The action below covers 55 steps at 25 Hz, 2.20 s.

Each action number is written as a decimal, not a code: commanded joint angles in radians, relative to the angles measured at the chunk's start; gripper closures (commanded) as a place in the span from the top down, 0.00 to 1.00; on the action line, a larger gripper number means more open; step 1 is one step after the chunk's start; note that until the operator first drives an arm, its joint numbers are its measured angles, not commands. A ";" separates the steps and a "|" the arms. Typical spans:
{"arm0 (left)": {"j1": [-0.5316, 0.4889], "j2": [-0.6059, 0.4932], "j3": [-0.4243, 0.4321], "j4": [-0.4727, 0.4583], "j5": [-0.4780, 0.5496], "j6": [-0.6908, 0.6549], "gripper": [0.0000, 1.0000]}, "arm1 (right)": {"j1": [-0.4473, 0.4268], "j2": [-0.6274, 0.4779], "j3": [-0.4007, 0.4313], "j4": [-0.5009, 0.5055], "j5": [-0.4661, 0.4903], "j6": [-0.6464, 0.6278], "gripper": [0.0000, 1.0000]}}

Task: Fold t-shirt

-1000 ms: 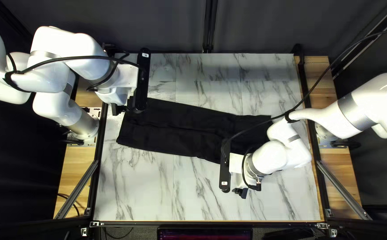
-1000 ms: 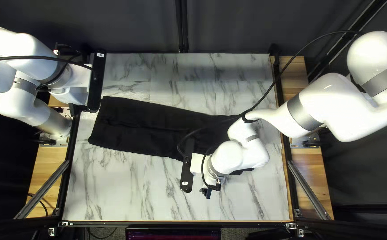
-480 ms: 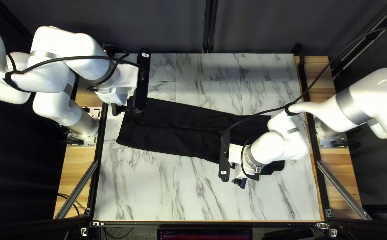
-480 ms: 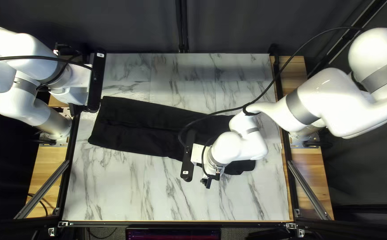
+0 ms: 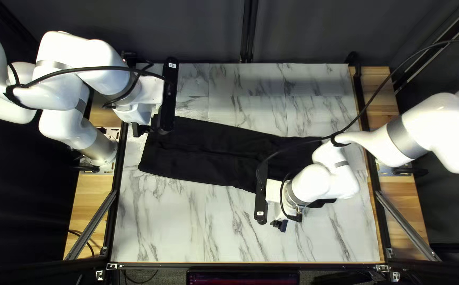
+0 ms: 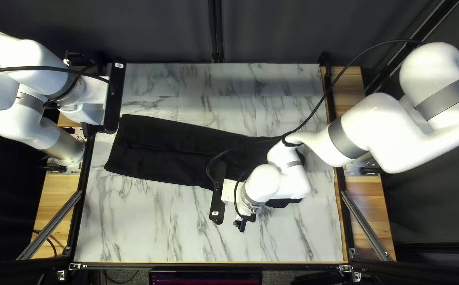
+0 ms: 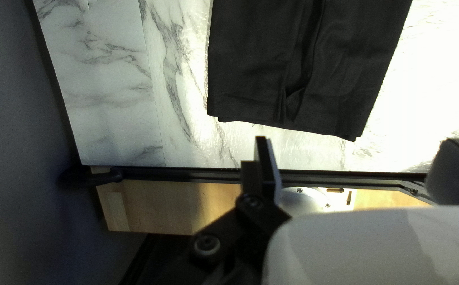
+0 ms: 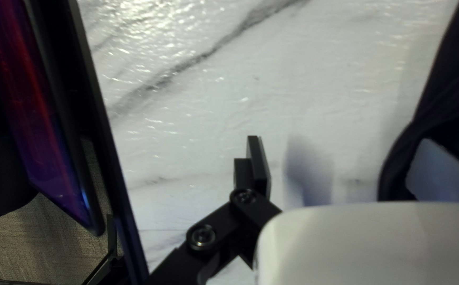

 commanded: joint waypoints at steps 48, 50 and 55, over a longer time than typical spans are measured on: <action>0.000 0.000 0.000 0.000 0.000 0.000 1.00 | -0.102 -0.090 0.036 -0.138 0.184 0.026 0.00; 0.000 0.000 0.000 0.000 0.000 0.000 1.00 | -0.090 -0.072 0.002 -0.138 0.200 0.031 0.10; 0.000 0.000 0.000 0.000 0.000 0.000 1.00 | -0.074 -0.048 -0.050 -0.128 0.230 0.026 0.84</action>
